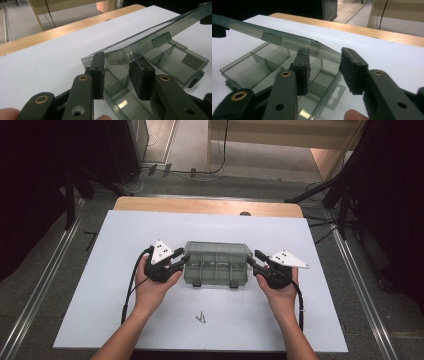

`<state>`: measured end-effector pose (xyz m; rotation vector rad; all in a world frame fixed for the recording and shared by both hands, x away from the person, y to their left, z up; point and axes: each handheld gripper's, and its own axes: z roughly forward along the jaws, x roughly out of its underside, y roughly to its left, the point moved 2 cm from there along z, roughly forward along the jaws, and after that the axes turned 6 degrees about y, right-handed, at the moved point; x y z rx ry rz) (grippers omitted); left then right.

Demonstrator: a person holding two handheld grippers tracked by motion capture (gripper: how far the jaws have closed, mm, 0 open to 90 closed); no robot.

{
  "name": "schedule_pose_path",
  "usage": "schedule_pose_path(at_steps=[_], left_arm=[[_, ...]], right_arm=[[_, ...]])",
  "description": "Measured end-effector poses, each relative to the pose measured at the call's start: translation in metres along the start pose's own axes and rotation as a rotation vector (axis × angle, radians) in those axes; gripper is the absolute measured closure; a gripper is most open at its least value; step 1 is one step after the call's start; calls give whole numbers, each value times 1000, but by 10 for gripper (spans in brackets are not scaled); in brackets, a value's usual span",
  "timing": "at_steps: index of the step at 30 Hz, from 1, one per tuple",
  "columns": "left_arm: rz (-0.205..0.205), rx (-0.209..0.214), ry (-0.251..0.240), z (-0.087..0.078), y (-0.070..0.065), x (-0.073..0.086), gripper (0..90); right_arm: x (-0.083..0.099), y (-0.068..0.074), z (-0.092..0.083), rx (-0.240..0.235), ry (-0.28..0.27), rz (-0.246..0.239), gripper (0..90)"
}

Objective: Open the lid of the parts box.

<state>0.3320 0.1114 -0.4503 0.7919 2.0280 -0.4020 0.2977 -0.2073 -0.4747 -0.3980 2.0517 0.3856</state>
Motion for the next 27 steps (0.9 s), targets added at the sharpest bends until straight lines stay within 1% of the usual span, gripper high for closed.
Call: schedule_pose_path(at_steps=[3, 4, 6, 12, 13, 16, 17, 18, 19, 20, 22, 27], left_arm=[[9, -6, -9, 1, 2, -5, 659], [19, -9, -8, 3, 4, -8, 661], [21, -7, -8, 4, 6, -11, 663], [14, 4, -10, 7, 11, -17, 667], [11, -3, -10, 8, 12, -18, 700], [3, -1, -9, 10, 14, -19, 703], [6, -3, -10, 11, 15, -20, 704], [15, -14, -5, 12, 17, -22, 723], [15, -14, -5, 12, 17, -22, 738], [13, -10, -5, 14, 20, -24, 740], [15, -8, -3, 16, 21, -25, 741], [16, -9, 1, 20, 25, -28, 741]], right_arm=[[-8, -1, 3, -24, -12, -19, 684], [-9, -2, 4, -28, -10, -25, 699], [-13, -3, 5, -26, -8, -33, 723], [-20, -4, 9, -14, -7, -24, 725], [-22, -4, 10, -5, -8, -29, 730], [-24, -6, 12, -3, -5, -25, 747], [-25, -7, 12, -4, 2, -19, 756], [-25, -8, 13, -3, 0, -20, 763], [-26, -9, 14, 1, 3, -22, 769], [-27, -9, 15, 2, 1, -19, 774], [-28, -10, 16, 3, -2, -10, 778], [-35, -13, 22, 14, 7, -13, 781]])
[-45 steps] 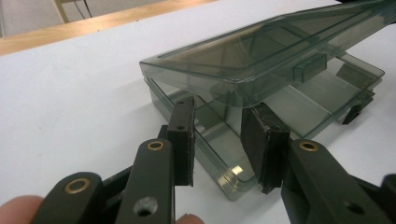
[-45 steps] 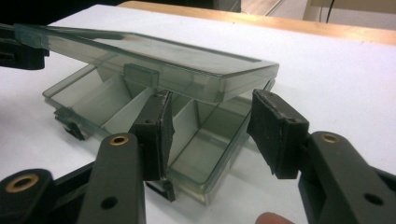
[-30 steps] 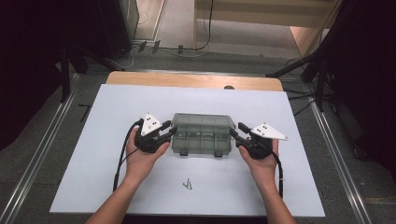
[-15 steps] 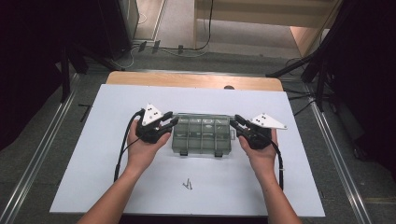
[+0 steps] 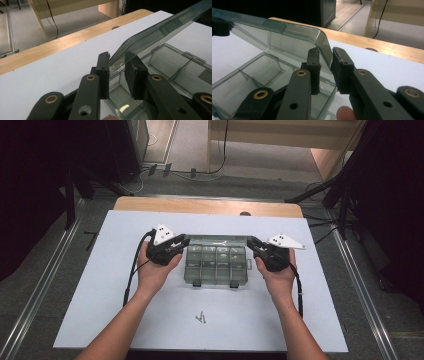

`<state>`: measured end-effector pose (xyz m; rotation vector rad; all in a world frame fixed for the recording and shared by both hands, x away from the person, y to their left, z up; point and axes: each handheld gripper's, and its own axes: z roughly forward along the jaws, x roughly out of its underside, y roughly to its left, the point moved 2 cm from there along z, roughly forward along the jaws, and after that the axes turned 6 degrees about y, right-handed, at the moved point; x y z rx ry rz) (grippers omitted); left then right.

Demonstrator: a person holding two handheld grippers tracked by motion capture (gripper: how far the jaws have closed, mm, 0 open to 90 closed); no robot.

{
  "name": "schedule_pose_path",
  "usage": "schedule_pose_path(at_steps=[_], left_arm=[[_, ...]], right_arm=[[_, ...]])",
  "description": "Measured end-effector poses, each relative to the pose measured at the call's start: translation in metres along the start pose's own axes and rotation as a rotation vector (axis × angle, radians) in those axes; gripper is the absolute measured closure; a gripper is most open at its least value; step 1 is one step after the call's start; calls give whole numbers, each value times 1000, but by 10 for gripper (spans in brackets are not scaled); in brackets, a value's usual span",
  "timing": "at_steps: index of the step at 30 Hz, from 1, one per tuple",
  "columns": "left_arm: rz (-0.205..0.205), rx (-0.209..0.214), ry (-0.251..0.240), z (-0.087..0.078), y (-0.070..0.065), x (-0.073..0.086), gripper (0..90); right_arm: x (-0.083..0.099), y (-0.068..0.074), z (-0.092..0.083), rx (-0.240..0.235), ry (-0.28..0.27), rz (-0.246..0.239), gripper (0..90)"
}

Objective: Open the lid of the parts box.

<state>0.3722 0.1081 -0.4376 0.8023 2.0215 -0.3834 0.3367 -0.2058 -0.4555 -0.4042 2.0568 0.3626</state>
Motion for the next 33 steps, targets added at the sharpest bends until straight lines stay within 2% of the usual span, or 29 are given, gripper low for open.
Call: schedule_pose_path(at_steps=[6, 13, 27, 33], left_arm=[[-24, 6, 1, 6, 9, -5, 787], [-33, 9, 9, 12, 14, -7, 789], [-77, 10, 51, 35, 23, 1, 790], [-108, 21, 48, 44, 27, 6, 789]], right_arm=[[-7, -5, 6, 3, 12, -2, 795], [-11, -8, 13, 19, 8, -5, 800], [-12, -12, 27, 43, 33, -9, 805], [-12, -15, 35, 46, 45, 11, 807]])
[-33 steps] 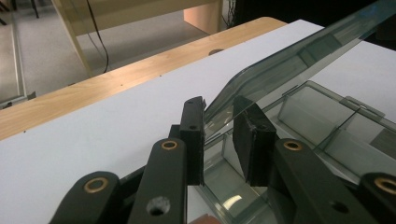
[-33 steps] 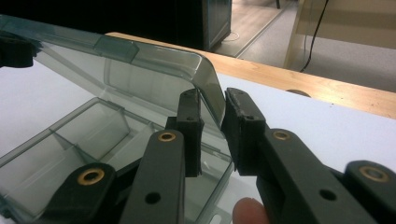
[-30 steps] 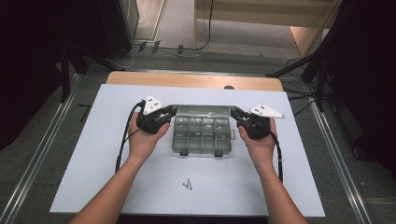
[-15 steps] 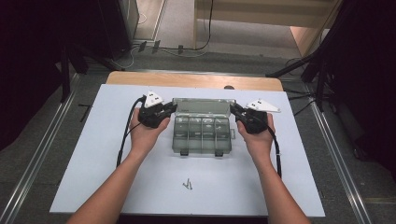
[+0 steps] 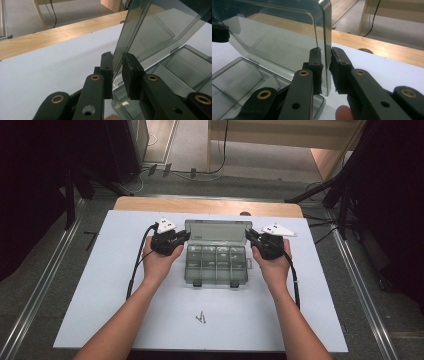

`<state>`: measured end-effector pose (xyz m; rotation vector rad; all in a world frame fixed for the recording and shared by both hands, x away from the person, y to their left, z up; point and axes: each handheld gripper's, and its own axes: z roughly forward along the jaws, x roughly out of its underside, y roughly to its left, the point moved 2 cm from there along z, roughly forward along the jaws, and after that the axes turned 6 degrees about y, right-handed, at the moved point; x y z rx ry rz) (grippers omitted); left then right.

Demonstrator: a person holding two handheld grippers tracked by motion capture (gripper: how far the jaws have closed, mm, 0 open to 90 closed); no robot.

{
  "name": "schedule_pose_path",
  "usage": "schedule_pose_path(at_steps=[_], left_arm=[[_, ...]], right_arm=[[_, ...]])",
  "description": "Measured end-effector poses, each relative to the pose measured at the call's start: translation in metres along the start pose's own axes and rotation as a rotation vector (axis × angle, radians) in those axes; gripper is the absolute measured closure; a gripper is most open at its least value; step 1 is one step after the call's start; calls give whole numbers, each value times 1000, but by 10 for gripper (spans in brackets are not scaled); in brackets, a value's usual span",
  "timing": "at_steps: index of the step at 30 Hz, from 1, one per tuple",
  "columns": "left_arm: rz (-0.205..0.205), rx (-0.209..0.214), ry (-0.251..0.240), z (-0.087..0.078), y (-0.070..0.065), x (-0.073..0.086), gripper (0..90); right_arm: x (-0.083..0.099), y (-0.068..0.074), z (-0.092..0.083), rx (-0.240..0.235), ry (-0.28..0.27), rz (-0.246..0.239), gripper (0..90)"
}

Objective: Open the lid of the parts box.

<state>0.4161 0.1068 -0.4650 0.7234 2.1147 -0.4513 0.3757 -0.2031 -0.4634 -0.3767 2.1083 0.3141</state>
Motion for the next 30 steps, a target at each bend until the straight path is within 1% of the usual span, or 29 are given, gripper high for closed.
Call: schedule_pose_path(at_steps=[5, 7, 8, 11, 14, 23, 26, 30], left_arm=[[-26, 1, 10, 9, 4, 3, 789], [-36, 8, 12, 12, 5, 5, 790], [-46, 13, 15, 15, 7, 7, 790], [-48, 16, 22, 18, 9, 8, 791], [-58, 25, 32, 22, 11, 11, 791], [-77, 36, 35, 27, 13, 14, 788], [-82, 31, 34, 29, 13, 14, 786], [-83, 33, 40, 31, 14, 15, 784]], right_arm=[[1, -3, 9, 6, 14, 10, 810], [1, -3, 11, 4, 19, 12, 810], [2, -4, 15, 6, 28, 16, 811], [3, -5, 19, 11, 34, 18, 813], [4, -7, 23, 9, 40, 29, 814], [5, -9, 30, 5, 38, 50, 803], [5, -11, 33, -2, 45, 46, 789], [4, -12, 35, -6, 54, 54, 787]])
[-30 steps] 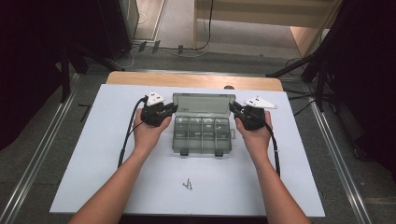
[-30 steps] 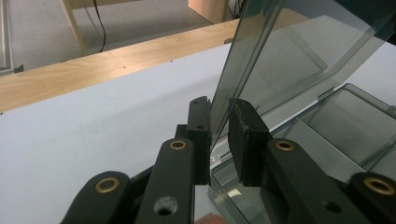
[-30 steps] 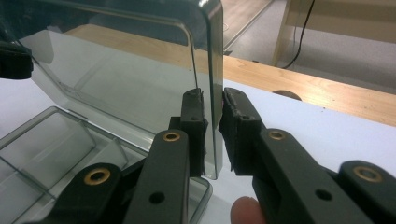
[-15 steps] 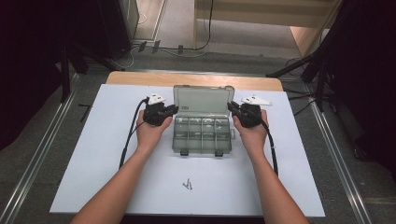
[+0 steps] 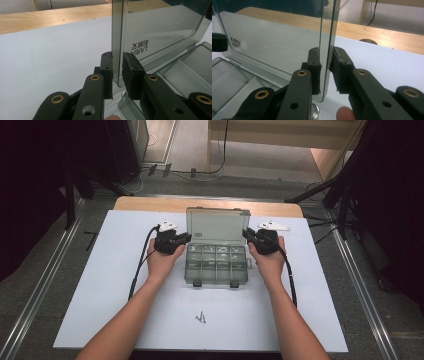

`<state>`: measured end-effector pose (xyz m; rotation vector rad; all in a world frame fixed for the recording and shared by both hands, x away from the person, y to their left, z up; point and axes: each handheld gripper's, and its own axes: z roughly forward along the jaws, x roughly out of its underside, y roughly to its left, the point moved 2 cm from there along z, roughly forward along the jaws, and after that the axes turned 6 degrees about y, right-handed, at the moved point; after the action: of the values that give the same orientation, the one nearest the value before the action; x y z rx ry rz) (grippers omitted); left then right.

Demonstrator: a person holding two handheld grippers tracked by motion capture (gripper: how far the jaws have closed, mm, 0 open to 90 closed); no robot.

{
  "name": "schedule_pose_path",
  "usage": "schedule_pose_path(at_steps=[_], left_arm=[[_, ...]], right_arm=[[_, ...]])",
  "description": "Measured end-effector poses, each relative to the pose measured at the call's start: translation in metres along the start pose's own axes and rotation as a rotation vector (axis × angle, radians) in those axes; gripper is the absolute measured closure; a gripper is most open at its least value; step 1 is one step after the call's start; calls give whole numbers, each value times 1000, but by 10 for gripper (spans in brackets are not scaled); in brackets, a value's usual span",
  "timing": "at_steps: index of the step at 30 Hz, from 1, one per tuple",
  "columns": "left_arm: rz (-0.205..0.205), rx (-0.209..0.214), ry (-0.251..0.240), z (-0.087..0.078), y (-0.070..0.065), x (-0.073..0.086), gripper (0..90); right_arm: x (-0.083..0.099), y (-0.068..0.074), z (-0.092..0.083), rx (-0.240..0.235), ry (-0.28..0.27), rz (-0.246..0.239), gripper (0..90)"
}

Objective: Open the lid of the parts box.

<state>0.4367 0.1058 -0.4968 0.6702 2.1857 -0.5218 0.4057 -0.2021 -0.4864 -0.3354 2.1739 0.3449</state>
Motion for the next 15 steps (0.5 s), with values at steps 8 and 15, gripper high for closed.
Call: schedule_pose_path(at_steps=[8, 15], left_arm=[[-6, -9, 13, 4, 1, 2, 780], [-26, -8, 27, 8, 3, 4, 778]], right_arm=[[4, -2, 7, -3, 25, 16, 772], [11, -6, 18, -20, 86, 39, 777]])
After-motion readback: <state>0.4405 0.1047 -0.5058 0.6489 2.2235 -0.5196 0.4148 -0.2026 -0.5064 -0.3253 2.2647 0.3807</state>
